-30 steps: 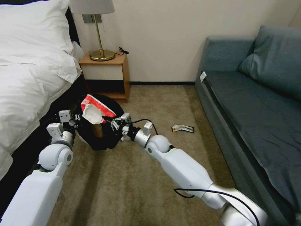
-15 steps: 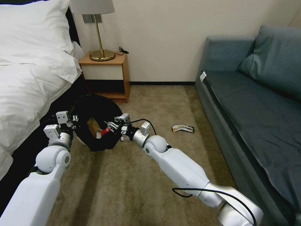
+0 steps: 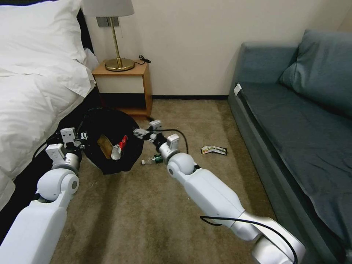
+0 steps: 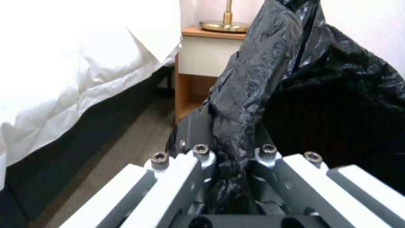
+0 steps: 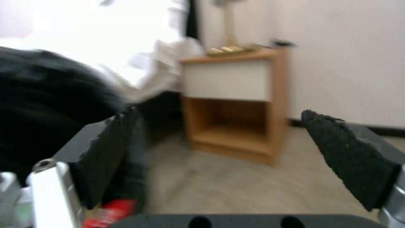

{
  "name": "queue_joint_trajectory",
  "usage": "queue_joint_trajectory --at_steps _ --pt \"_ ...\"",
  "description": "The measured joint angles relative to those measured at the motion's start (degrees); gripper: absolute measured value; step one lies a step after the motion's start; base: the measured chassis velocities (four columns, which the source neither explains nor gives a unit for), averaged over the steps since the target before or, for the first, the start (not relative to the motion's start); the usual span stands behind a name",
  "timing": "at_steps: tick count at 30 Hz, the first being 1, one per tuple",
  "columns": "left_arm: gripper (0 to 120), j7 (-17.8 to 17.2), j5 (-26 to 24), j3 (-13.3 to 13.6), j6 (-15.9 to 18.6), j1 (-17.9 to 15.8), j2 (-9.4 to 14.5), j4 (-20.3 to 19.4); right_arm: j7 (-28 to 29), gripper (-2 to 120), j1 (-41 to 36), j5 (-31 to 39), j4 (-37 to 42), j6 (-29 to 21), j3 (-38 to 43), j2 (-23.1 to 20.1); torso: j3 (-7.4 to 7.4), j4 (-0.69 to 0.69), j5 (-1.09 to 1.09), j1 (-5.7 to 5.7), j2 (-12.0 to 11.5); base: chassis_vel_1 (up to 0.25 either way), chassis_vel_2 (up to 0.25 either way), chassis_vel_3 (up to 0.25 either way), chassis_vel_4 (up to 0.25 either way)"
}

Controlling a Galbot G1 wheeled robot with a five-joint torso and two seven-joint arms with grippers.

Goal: Pick up the trash bin, then pick up the garbage on the floor and place it into the trash bin.

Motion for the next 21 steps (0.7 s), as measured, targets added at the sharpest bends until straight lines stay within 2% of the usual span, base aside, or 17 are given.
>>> queue_joint_trajectory --at_steps 2,4,8,9,21 --pt "4 -0.02 -0.03 0.00 0.00 -0.12 0.04 0.13 1.73 99 0.06 0.04 0.16 -1.44 0.41 -0.38 0.00 -0.01 0.00 0.00 0.00 0.000 0.000 0.000 0.000" --pt "4 -0.26 -0.05 0.17 -0.01 -0.67 0.04 0.50 6.73 100 0.06 1.34 0.71 -6.09 1.72 -1.21 0.00 -0.01 0.00 0.00 0.00 0.000 0.000 0.000 0.000" --pt "4 -0.48 -0.12 0.42 -0.01 -1.10 0.03 0.62 9.66 100 -0.20 2.75 1.29 -9.46 2.51 -1.92 0.00 0.00 -0.01 0.00 0.00 0.000 0.000 0.000 0.000" --pt "4 -0.74 -0.26 0.73 -0.01 -1.63 0.17 0.82 11.68 100 -0.51 3.73 1.44 -11.95 3.04 -2.44 0.00 -0.01 -0.01 0.00 0.00 0.000 0.000 0.000 0.000" --pt "4 -1.32 -0.51 1.27 0.25 -2.76 0.61 1.16 10.31 100 -1.51 5.69 -1.26 -13.90 3.28 -3.97 0.00 -0.01 -0.01 0.00 0.00 0.000 0.000 0.000 0.000"
